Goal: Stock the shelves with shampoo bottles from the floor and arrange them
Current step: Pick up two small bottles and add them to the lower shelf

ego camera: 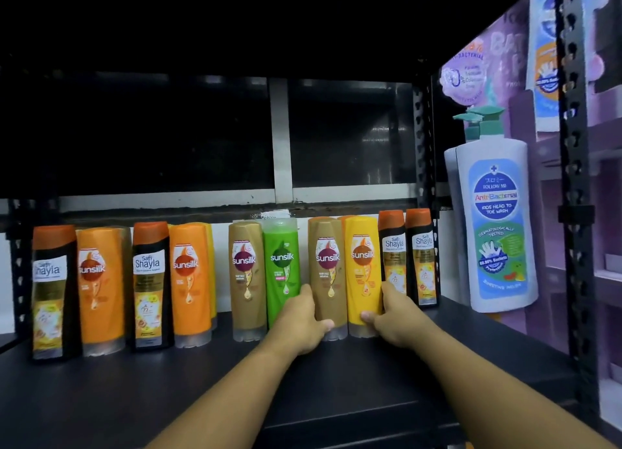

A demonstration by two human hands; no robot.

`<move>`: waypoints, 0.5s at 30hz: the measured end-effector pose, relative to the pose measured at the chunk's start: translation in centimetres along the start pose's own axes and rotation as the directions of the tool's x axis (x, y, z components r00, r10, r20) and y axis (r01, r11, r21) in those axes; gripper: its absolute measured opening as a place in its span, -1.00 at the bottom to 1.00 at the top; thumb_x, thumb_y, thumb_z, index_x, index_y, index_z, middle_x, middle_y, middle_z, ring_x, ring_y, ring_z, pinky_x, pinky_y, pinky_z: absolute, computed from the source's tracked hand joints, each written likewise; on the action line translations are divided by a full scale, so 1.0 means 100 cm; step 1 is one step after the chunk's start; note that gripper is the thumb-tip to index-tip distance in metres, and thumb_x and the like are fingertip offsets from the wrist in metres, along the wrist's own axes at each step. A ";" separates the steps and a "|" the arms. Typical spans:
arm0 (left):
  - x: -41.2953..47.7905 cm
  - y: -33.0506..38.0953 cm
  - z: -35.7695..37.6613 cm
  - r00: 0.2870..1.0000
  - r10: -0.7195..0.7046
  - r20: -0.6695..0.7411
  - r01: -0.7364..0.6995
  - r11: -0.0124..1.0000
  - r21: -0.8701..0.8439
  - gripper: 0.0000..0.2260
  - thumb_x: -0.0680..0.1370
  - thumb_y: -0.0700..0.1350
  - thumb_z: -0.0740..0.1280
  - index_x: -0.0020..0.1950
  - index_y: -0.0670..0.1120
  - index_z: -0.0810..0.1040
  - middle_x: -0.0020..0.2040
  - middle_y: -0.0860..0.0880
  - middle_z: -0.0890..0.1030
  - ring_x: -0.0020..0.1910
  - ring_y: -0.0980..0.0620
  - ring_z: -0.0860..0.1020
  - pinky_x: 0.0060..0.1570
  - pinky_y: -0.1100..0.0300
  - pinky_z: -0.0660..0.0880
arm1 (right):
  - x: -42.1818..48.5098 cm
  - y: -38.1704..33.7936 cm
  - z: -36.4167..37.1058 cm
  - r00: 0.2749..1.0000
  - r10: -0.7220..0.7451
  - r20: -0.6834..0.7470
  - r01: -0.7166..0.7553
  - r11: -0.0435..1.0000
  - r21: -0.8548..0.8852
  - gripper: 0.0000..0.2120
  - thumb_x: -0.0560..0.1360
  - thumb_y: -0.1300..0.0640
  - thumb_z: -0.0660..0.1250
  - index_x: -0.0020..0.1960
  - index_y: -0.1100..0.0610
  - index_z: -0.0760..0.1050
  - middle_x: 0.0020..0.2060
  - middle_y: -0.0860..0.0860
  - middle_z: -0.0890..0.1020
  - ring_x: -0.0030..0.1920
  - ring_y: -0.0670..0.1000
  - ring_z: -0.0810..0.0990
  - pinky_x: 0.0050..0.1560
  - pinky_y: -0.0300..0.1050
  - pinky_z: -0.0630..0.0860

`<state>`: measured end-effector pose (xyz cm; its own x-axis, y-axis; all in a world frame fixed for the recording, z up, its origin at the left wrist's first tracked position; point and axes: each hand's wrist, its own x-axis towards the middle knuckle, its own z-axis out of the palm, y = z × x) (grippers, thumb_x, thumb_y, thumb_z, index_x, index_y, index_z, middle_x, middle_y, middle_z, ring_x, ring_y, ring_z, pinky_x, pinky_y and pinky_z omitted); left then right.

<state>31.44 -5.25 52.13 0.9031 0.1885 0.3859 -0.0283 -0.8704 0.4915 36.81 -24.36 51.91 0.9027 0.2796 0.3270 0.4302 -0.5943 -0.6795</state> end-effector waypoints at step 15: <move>0.001 -0.003 0.014 0.995 0.012 -0.098 -0.011 1.000 0.009 -0.55 0.61 -0.02 0.38 0.41 -0.07 0.30 0.26 -0.12 0.57 0.23 -0.18 0.57 0.19 -0.01 0.53 | 0.004 0.012 0.013 0.993 -0.075 -0.093 0.076 0.997 0.009 -0.49 0.58 0.09 0.39 0.46 0.02 0.29 0.31 0.00 0.51 0.29 0.06 0.50 0.27 -0.05 0.43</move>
<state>32.10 -5.65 50.93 0.8565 0.2220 0.4660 -0.0341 -0.8765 0.4802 37.65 -23.97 50.40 0.8637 0.2521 0.4364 0.4975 -0.5647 -0.6584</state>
